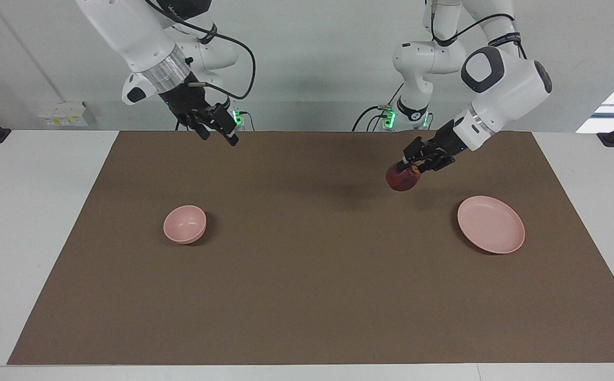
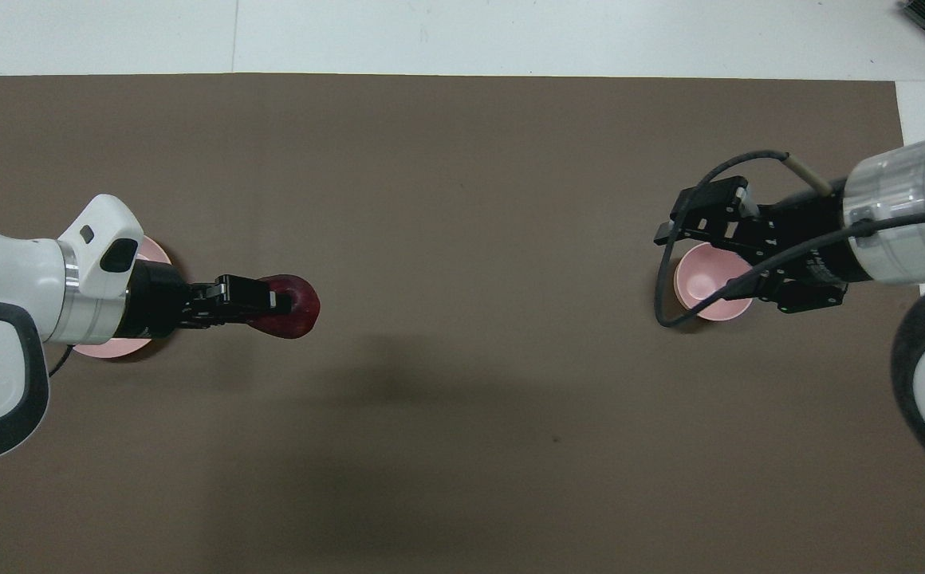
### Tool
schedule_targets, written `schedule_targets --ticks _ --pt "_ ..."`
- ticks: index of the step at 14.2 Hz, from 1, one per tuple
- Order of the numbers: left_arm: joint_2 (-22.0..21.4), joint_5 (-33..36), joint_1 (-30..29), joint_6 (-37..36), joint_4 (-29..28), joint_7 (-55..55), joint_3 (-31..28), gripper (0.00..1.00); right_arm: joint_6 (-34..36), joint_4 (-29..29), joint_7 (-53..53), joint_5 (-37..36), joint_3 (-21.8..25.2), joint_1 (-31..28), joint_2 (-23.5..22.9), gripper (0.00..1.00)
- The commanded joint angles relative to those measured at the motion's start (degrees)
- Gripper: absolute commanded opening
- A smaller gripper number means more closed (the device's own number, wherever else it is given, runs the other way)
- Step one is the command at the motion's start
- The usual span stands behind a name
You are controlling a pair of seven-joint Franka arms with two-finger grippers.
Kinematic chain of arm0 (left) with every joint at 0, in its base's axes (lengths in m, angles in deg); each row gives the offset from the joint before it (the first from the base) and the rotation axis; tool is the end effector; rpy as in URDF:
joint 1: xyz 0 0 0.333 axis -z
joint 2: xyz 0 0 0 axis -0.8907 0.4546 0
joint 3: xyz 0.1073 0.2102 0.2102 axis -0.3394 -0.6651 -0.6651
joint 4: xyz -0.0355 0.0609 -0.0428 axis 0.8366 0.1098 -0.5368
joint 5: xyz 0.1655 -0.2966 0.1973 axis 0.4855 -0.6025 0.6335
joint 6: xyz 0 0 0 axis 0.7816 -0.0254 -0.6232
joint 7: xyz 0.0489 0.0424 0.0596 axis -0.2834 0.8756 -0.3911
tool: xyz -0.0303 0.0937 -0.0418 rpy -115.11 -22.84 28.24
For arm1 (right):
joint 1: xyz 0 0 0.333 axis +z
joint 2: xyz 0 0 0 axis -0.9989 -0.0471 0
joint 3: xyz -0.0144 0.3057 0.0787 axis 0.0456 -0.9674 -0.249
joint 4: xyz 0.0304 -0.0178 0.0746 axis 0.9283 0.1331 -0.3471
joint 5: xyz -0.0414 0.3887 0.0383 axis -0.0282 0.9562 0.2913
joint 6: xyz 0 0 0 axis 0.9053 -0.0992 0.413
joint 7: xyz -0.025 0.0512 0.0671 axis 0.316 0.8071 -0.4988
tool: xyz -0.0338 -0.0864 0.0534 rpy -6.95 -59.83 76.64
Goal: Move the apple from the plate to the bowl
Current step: 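Carry the apple with the left gripper while the right gripper approaches it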
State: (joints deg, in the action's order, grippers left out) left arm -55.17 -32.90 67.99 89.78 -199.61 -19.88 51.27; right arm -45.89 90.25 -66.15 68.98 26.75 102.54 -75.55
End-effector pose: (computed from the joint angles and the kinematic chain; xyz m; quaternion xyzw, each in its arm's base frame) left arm 0.5085 -0.1369 0.4877 0.9439 0.0405 -0.0180 0.3273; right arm 0.5536 0.1285 0.6195 -0.9371 0.2892 0.0452 0.1902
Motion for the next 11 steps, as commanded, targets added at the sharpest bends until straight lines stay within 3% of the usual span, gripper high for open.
schedule_targets --ticks 1,6,11 --pt "-0.4 -5.3 0.9 -0.1 1.0 -4.3 2.4 0.00 -3.8 0.9 -7.0 4.8 0.1 1.5 -1.9 1.00" --pt "-1.0 -15.2 0.9 2.9 0.9 -5.4 6.2 0.00 -8.3 2.1 -18.3 16.7 0.1 3.4 -4.8 1.00" --pt "-1.0 -19.9 1.6 18.1 0.1 -7.6 12.5 0.00 -14.6 4.7 -28.9 20.4 0.1 10.0 -7.0 1.00"
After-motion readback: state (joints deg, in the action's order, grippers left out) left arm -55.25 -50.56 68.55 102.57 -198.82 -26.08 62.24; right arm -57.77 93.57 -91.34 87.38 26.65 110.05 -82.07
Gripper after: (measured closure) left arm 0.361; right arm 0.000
